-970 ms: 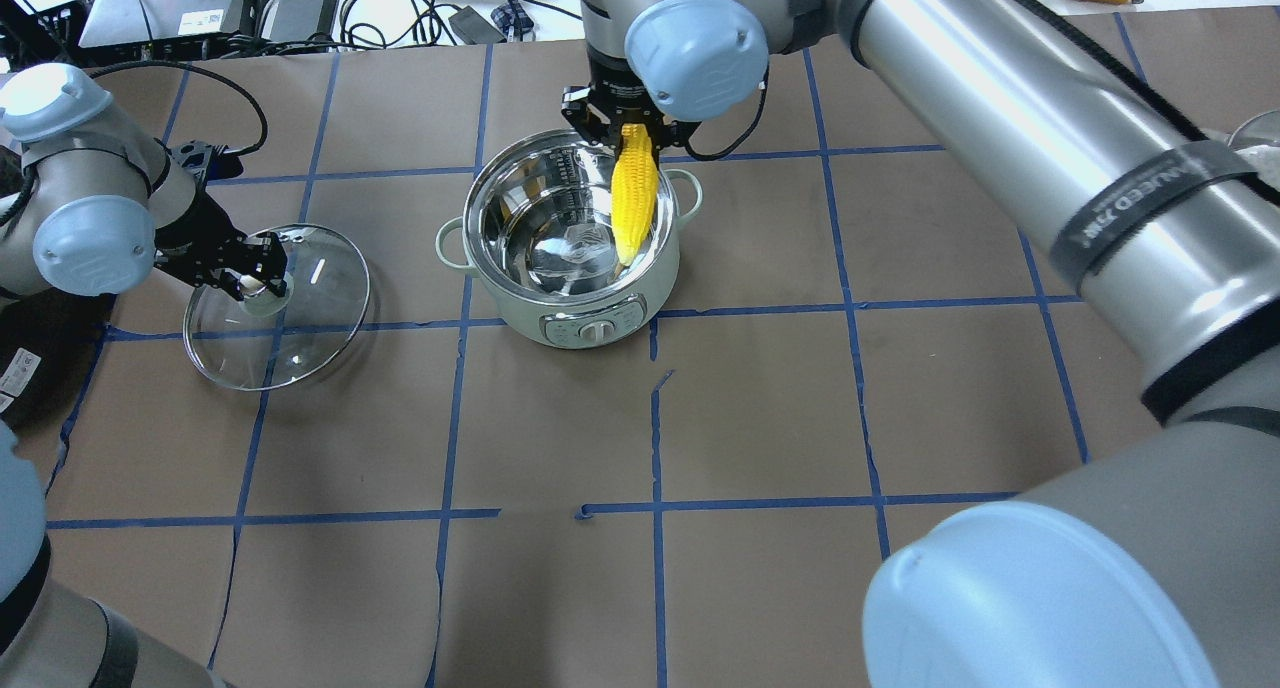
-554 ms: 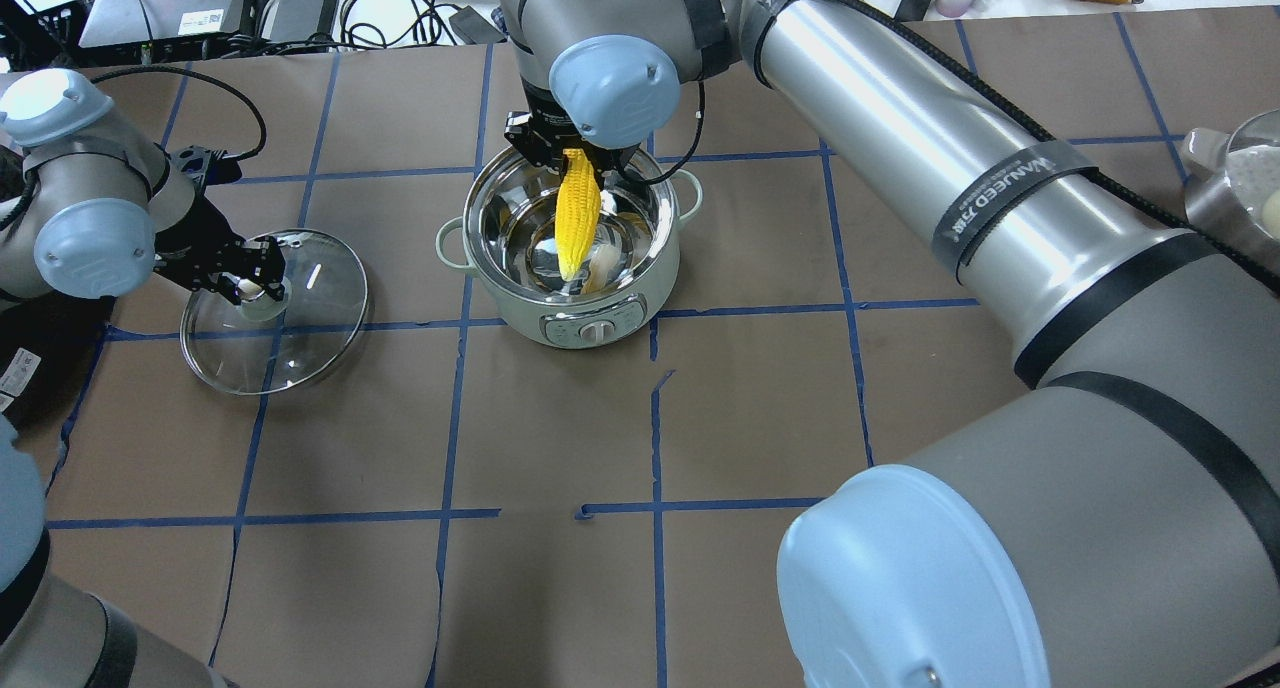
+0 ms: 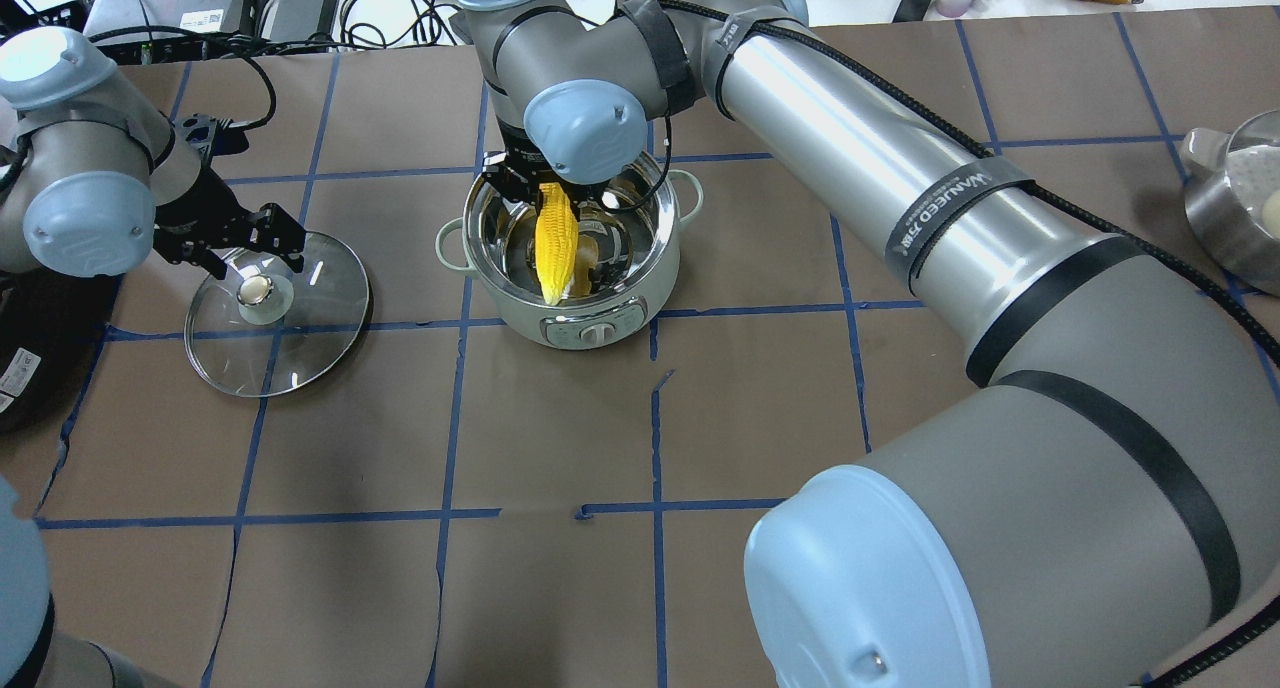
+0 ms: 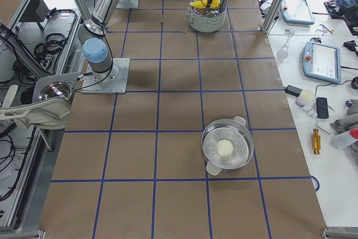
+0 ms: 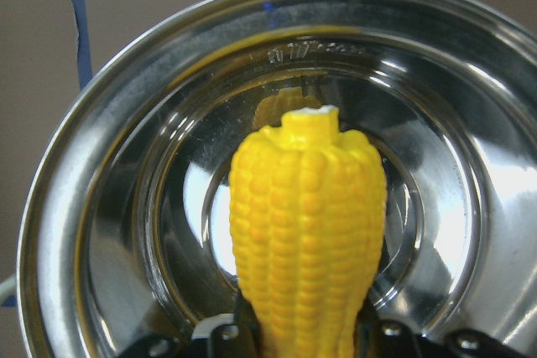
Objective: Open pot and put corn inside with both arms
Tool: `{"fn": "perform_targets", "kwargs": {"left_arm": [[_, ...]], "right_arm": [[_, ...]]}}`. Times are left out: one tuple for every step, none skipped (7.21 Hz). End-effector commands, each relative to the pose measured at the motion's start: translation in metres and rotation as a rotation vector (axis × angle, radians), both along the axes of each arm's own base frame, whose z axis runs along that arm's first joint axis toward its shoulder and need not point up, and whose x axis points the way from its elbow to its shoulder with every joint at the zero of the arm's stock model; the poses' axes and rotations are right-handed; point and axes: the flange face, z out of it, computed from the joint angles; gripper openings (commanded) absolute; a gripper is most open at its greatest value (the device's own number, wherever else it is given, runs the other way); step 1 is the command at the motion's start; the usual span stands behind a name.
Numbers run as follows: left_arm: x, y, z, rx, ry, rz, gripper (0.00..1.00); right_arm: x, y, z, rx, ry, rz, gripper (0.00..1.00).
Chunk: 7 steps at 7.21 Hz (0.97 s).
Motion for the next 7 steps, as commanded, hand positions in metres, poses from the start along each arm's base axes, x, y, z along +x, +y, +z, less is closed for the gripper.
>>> {"fn": "perform_targets", "kwargs": {"left_arm": [[-0.035, 0.000, 0.071, 0.042, 0.011, -0.001, 1.00], [-0.048, 0.001, 0.112, 0.061, 0.014, -0.006, 1.00], [-0.060, 0.006, 0.149, 0.078, 0.016, 0.006, 1.00], [-0.081, 0.014, 0.183, 0.074, 0.011, 0.019, 1.00], [-0.103, 0.028, 0.210, 0.061, 0.005, 0.005, 1.00], [-0.117, 0.045, 0.234, 0.029, 0.006, 0.043, 1.00], [-0.138, 0.063, 0.256, 0.005, -0.001, 0.069, 1.00]], "right_arm": [[-0.001, 0.004, -0.013, 0.004, 0.005, 0.026, 0.59], [-0.001, 0.004, -0.008, -0.008, 0.001, 0.033, 0.64], [-0.001, 0.003, -0.003, -0.017, -0.001, 0.033, 0.72], [-0.002, 0.002, 0.000, -0.026, -0.006, 0.030, 1.00], [-0.002, 0.003, 0.009, -0.039, -0.015, 0.030, 1.00], [-0.007, 0.003, 0.024, -0.056, -0.022, 0.024, 1.00], [-0.026, 0.000, 0.048, -0.071, -0.033, 0.003, 1.00]]}}
